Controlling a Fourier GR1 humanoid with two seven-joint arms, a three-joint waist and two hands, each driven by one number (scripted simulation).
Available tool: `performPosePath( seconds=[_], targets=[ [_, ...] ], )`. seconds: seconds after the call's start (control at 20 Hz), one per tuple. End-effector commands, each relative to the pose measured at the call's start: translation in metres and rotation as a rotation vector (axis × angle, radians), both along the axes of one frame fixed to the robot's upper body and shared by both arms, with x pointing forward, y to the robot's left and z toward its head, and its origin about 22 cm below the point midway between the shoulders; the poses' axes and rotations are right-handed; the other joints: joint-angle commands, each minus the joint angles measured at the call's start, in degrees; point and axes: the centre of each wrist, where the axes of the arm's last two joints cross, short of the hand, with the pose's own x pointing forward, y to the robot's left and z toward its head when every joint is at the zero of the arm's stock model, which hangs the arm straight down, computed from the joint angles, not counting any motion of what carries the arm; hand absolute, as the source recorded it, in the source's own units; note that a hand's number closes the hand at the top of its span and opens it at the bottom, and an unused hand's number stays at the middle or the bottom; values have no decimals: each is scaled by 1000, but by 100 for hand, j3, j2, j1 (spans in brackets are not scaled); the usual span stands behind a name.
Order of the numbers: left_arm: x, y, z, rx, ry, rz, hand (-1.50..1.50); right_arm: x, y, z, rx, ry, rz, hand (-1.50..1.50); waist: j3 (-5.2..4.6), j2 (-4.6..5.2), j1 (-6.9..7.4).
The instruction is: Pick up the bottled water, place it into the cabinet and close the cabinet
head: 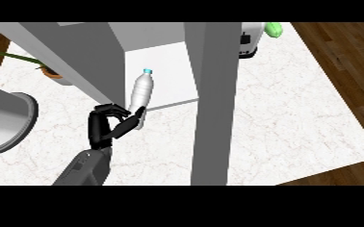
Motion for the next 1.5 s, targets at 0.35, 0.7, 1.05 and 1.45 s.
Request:
performPosePath(
  seconds=[0.35, 0.7, 1.05, 1.45],
  targets=[
    [71, -87, 84, -154, -204, -272, 150, -2, -4, 9, -39, -25, -25, -150, -83, -40, 159],
    [62, -104, 75, -236, -201, -357, 150, -6, -6, 6, -68, -3, -18, -150, -86, -51, 413],
    [56, -105, 71, -359, -175, -467, 150, -18, -3, 7, -93, 37, 4, 150, -76, -115, 717],
    [19, -107, 44, -499, -165, -615, 150, -62, 23, 32, -146, 54, 79, 150, -71, -152, 1051]
  ],
)
